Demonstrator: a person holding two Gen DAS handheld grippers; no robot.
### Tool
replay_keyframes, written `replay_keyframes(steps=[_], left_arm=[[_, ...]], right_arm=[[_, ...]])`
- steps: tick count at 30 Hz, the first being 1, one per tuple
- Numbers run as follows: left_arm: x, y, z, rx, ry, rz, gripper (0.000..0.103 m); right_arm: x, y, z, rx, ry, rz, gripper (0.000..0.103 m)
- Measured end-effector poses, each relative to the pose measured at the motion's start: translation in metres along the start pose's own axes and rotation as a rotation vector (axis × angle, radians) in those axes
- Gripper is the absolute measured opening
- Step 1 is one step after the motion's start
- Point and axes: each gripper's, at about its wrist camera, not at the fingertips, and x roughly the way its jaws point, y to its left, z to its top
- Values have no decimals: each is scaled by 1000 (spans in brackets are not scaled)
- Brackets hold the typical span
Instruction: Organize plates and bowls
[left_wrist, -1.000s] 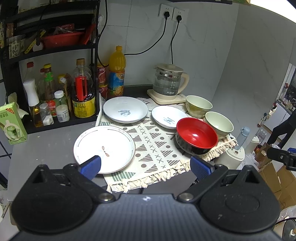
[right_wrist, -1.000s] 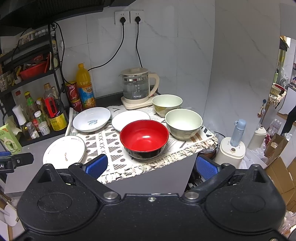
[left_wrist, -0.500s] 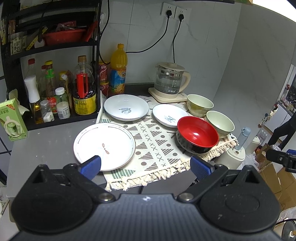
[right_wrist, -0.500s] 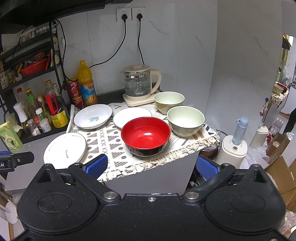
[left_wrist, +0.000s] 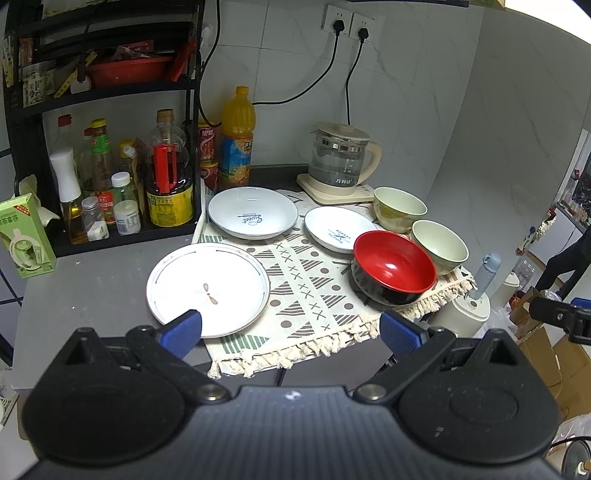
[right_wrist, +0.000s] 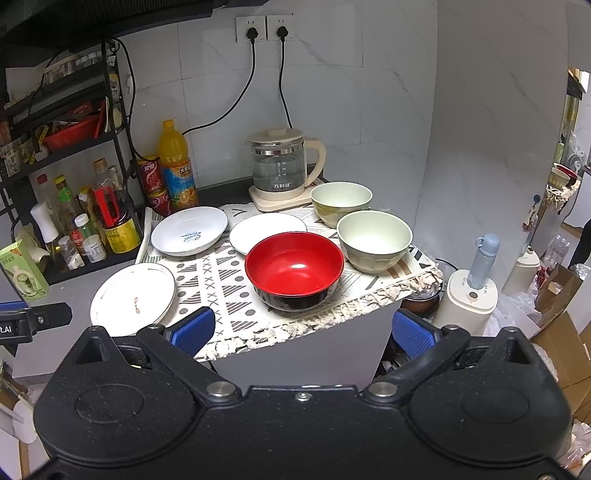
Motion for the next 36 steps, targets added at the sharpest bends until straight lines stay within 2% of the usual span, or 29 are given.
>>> replay_keyframes(steps=[27,36], left_arm=[[1,1,1,-20,10,19,101],[-1,-6,13,-35,14,41,101]], right_arm=[[2,1,2,-23,10,25,103],[7,-6,14,-34,17,35,103]])
